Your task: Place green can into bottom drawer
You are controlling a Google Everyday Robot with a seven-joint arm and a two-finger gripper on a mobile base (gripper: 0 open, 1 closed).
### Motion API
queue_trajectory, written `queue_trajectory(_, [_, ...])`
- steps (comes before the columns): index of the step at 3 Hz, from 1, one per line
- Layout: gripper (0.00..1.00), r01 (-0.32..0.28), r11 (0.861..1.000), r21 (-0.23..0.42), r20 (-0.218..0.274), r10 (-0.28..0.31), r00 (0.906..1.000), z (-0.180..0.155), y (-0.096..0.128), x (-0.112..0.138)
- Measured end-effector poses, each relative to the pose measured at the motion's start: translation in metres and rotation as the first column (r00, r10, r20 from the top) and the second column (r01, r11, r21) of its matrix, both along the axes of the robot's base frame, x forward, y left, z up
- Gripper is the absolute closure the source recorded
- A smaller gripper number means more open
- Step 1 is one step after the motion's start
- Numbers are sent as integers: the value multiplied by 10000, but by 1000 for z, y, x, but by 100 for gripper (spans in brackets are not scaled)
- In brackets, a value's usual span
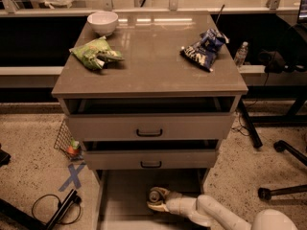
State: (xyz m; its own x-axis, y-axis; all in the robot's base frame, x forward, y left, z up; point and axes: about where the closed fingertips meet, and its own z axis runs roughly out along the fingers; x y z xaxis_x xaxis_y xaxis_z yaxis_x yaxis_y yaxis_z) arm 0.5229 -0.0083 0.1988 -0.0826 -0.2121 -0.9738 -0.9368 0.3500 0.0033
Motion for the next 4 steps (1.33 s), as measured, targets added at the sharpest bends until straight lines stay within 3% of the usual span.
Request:
queue_trajectory(2, [15,-29,10000,23,-9,29,10000,0,2,-1])
queue_trajectory(3, [0,-56,10000,45,-18,56,10000,0,5,-1])
queue_trajectory(4, [0,-58,10000,46,-18,58,10000,0,5,-1])
